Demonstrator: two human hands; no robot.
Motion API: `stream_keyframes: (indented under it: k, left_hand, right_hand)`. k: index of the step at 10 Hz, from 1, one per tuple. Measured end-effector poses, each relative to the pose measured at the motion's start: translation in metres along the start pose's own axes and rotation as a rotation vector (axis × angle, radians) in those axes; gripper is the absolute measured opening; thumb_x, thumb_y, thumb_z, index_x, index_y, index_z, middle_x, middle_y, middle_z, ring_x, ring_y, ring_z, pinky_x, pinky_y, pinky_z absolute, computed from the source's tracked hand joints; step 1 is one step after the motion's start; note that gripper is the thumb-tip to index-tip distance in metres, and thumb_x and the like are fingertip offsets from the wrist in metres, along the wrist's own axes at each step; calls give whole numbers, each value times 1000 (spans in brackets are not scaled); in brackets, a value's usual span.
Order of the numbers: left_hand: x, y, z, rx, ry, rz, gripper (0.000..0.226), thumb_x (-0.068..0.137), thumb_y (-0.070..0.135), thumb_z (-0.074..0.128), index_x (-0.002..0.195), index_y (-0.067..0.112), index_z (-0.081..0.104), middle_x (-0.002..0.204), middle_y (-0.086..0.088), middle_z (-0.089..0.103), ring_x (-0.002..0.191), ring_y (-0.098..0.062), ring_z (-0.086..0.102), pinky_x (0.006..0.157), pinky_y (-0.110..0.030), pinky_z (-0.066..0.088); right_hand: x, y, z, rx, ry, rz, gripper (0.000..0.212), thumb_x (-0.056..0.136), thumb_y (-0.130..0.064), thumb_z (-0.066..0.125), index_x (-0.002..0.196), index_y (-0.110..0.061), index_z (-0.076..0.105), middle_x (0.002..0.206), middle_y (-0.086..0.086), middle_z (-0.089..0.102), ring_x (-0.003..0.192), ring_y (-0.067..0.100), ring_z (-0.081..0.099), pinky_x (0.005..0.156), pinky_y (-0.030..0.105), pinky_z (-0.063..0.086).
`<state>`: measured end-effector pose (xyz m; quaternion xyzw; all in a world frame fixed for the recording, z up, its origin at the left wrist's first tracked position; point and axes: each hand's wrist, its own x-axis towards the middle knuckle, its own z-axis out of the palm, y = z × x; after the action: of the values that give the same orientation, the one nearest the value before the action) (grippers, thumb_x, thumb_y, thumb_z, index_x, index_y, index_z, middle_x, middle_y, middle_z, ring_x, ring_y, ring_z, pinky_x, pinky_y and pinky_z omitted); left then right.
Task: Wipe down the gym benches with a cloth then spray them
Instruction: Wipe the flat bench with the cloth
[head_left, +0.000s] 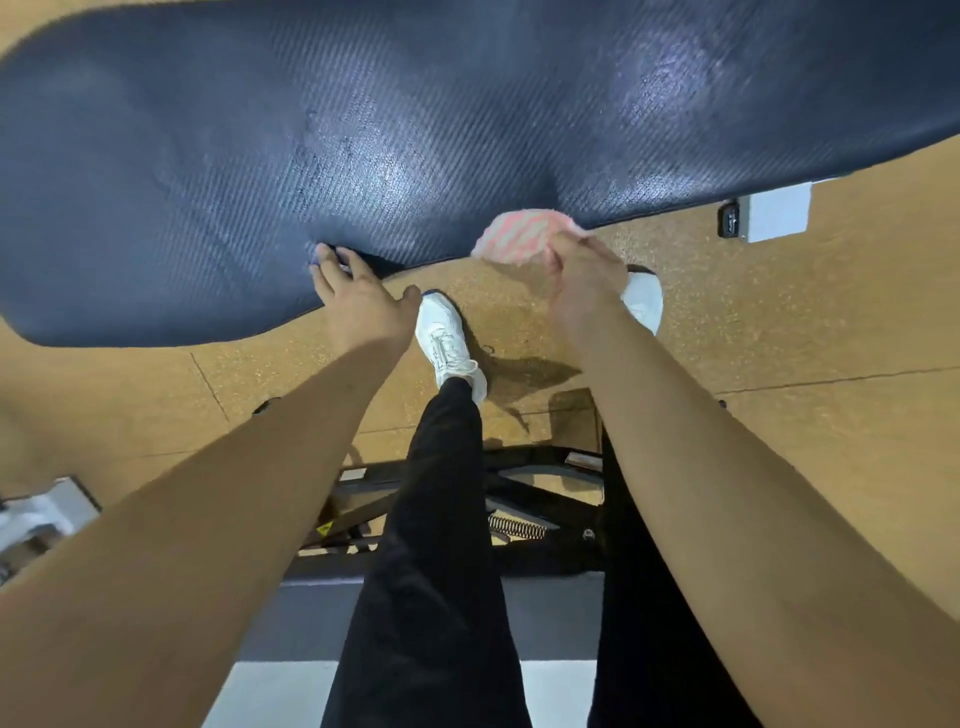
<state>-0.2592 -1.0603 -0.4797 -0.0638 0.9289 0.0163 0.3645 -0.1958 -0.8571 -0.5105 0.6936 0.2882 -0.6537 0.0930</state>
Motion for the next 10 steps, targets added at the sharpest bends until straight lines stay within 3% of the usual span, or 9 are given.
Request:
stream_keyframes:
  k: [1,2,3,4,5,7,8,9,10]
  left_hand:
    - [-1,22,-3,-87,-26,-104,94,96,46,59,160,-3,12,170,-18,0,156,-39,5,124,-49,19]
    - [-8,45,-1,-91,12,-111,91,95,44,63,160,1,16,169,-19,8,152,-42,17,120,-51,25]
    - [-25,77,7,-92,71,65,81,91,42,66,157,12,31,165,-17,21,144,-41,31,110,-53,37]
    - [-41,121,17,-143,76,297,77,86,41,65,153,11,43,161,-19,30,139,-43,36,111,-52,36]
    - [-48,165,26,-101,53,494,74,91,35,68,155,12,41,162,-18,30,143,-42,33,114,-54,33]
    - [-51,232,35,252,-90,800,80,93,39,61,162,37,20,171,-3,13,155,-42,8,121,-62,25]
    - [-58,246,40,459,-170,786,80,95,42,60,161,43,14,172,-1,0,155,-45,-5,122,-64,22]
    - [-67,255,40,531,-166,742,84,95,40,59,161,44,8,171,-3,-6,155,-45,-7,122,-63,19]
    - [-73,265,42,546,-148,694,84,94,38,59,160,44,7,169,-7,-3,153,-47,-3,122,-62,22]
  right_hand:
    - [11,-20,-13,99,191,76,21,97,-24,66,116,-16,68,102,-2,69,85,6,66,67,17,51]
    - [16,-43,-39,308,71,53,6,94,-17,68,98,-17,64,84,-3,65,60,4,63,60,19,55]
    - [21,-61,-58,239,92,17,13,95,-11,66,88,-21,62,91,-1,68,71,8,65,69,22,58]
    - [25,-85,-69,232,229,17,7,90,-13,75,91,-19,71,103,0,77,84,12,75,78,27,62]
    - [31,-93,-85,361,259,-5,18,81,-8,84,85,-20,71,98,6,79,82,20,77,73,31,64]
    - [52,-116,-118,546,233,-31,34,79,7,81,98,-18,67,111,19,73,94,34,75,74,39,65]
    - [59,-131,-133,594,212,-43,41,76,11,80,100,-19,66,116,19,72,96,34,74,79,46,63]
    - [63,-145,-148,628,185,-38,40,78,8,80,111,-9,63,112,15,70,89,27,71,73,34,62]
    - [66,-149,-162,428,19,6,33,87,-4,76,116,-2,63,112,14,69,89,19,69,78,25,60]
